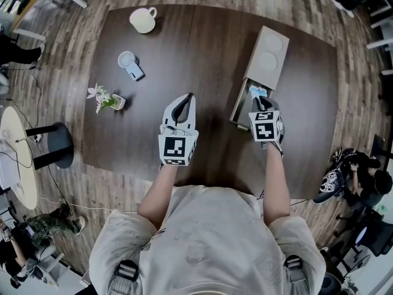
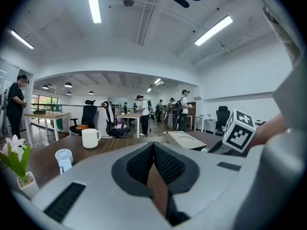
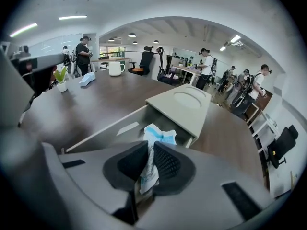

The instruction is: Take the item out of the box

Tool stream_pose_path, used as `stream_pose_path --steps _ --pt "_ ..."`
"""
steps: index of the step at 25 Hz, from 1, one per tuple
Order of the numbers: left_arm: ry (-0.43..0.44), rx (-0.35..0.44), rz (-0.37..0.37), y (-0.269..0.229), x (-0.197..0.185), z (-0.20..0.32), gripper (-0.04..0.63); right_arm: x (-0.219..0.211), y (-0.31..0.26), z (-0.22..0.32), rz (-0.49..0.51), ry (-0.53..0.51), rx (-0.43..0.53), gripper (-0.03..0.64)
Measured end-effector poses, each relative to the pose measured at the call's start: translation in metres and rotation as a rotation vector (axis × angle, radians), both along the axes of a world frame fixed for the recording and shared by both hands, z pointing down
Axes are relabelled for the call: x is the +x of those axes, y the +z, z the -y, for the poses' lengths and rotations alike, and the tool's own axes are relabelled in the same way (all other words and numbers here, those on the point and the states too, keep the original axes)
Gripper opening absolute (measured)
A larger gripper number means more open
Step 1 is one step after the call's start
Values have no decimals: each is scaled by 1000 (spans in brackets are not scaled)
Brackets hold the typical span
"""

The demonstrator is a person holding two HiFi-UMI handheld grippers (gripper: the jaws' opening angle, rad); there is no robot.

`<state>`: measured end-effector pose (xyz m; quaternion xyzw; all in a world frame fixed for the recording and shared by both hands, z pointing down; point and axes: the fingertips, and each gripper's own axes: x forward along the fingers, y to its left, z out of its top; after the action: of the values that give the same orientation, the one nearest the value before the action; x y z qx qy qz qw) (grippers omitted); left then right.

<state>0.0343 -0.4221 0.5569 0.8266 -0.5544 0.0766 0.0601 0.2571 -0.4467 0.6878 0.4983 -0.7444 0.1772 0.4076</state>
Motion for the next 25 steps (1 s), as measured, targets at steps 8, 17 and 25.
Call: stream_pose_path --steps 8,17,25 --pt "12 5 6 -1 2 -2 3 2 -1 0 18 11 -8 12" --pt "13 25 9 -8 5 -4 3 1 -10 -2 31 -1 23 11" --pt "35 47 24 -23 10 -12 3 -10 -38 -7 65 -21 77 11"
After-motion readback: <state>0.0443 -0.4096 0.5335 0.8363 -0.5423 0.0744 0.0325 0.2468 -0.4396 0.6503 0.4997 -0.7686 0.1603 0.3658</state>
